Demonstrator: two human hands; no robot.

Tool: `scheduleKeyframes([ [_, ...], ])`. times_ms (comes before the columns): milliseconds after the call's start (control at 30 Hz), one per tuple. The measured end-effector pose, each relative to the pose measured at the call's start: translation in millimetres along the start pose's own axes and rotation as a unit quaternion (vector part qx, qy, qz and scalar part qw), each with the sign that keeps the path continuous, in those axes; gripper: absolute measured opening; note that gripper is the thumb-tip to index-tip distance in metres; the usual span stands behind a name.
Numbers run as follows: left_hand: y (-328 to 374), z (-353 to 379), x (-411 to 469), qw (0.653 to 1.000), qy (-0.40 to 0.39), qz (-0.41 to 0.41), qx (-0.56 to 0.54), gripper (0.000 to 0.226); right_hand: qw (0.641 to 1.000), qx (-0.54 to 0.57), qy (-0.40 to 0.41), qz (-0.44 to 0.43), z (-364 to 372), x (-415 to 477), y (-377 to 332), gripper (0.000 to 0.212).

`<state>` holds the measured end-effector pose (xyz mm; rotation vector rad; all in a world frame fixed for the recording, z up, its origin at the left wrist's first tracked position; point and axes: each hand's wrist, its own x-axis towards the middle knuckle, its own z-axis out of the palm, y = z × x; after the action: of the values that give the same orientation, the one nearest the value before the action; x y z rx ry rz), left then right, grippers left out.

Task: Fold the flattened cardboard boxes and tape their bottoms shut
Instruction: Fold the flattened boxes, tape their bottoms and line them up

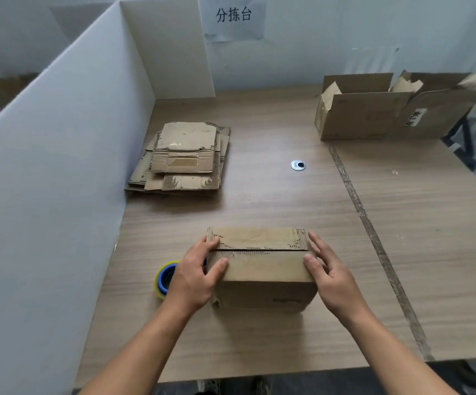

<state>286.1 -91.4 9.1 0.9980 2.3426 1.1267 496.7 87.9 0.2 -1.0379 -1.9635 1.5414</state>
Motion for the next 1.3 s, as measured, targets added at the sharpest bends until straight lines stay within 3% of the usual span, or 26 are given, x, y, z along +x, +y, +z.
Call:
scheduleKeyframes([
  [300, -6.5, 11.6, 3.6, 0.999, -0.009, -0.02, -0.028, 0.042, 0.986, -0.132, 0.078, -0.06, 4.4, -2.2, -2.3, 0.034],
  [467, -7.9, 13.5, 8.3, 0.999, -0.022, -0.028, -0.018, 0.04, 0.987, -0.134, 0.081, -0.043, 5.5, 5.8, -1.9, 0.034],
  [600, -22.7, 11.9, -3.9, 0.998, -0.022, -0.049, 0.019, 0.041, 0.989, -0.14, 0.042, -0.025, 13.8, 16.2, 4.8, 0.033],
  [767, -34.7, 26.1, -23.3, 0.998, 0.011, -0.062, -0.013, 0.043, 0.99, -0.137, 0.019, -0.017, 15.1, 25.6, 22.2, 0.035],
  [933, -45.7, 36.3, -31.2, 0.999, -0.021, -0.038, 0.002, 0.046, 0.984, -0.169, 0.013, -0.045, 12.8, 4.5, 41.6, 0.033],
  [1033, -53.7, 36.1, -32.6, 0.999, -0.011, -0.026, 0.015, 0.043, 0.964, -0.25, 0.016, -0.094, 17.1, -1.8, 50.7, 0.033],
  [1133, -52.3, 37.5, -33.2, 1.0, 0.006, -0.011, 0.018, 0.06, 0.907, -0.376, 0.03, -0.186, 26.7, 3.9, 38.4, 0.032],
  [1300, -54.0, 35.8, -29.4, 1.0, 0.001, 0.0, 0.013, 0.056, 0.858, -0.444, -0.051, -0.254, 72.0, 4.1, 23.2, 0.054],
])
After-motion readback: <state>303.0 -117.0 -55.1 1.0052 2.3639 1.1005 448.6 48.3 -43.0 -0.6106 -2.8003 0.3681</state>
